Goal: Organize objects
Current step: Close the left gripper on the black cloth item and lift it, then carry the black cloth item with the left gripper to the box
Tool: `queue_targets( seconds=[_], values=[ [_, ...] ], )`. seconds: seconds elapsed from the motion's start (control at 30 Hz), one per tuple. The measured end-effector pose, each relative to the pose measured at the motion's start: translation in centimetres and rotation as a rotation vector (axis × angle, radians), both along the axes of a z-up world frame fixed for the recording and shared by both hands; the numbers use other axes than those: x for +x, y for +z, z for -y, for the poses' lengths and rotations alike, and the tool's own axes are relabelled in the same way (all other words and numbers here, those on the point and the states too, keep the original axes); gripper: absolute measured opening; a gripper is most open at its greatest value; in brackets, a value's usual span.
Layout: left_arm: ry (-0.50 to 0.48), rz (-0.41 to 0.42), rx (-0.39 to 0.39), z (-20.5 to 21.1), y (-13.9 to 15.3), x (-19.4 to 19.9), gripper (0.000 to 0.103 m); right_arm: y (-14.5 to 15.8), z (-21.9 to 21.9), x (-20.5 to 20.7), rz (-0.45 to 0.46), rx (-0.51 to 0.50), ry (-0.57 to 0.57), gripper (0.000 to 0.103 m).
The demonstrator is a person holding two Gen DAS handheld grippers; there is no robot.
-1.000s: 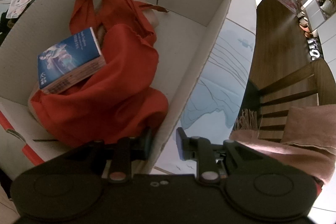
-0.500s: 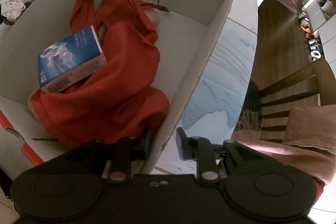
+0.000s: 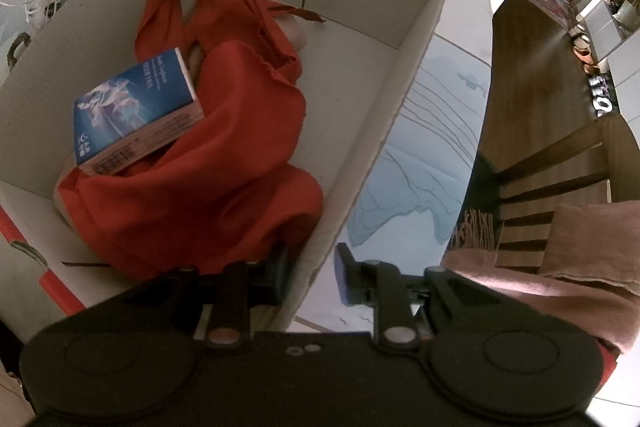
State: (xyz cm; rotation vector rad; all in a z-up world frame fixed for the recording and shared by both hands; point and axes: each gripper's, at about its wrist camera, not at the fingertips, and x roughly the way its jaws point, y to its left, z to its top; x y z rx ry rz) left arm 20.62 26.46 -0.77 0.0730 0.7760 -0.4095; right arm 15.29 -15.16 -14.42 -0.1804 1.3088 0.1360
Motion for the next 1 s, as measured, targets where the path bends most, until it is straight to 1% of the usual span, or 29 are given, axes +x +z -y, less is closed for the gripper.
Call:
queue_targets(
  seconds=[0.2, 0.3, 0.43, 0.63, 0.8, 1.0],
  values=[
    [-0.114, 0.042, -0.029, 3.8, 1.5, -0.3, 0.002, 0.0, -0.1, 0.0, 0.002, -0.004, 0.006, 0.021],
    [-0.176, 0.049, -0.042, 5.9, 1.9, -0.2, 0.002, 0.0, -0.2, 0.0, 0.001, -0.005, 0.011, 0.021],
    [-0.254, 0.054, -0.042, 8.6, 2.0, 0.0, 0.002, 0.1, -0.4, -0.1, -0.002, -0.003, 0.015, 0.017],
    [-0.361, 0.053, -0.038, 12.6, 1.3, -0.2, 0.002, 0.1, -0.7, -0.2, 0.0, -0.004, 0.028, 0.011],
    [-0.446, 0.052, -0.025, 16.5, 0.5, -0.1, 0.002, 0.2, -0.9, -0.3, 0.005, -0.018, 0.037, 0.011],
    [-0.524, 0.061, -0.01, 20.6, -0.6, -0.2, 0.002, 0.2, -0.9, -0.3, 0.007, -0.025, 0.041, 0.011]
  ],
)
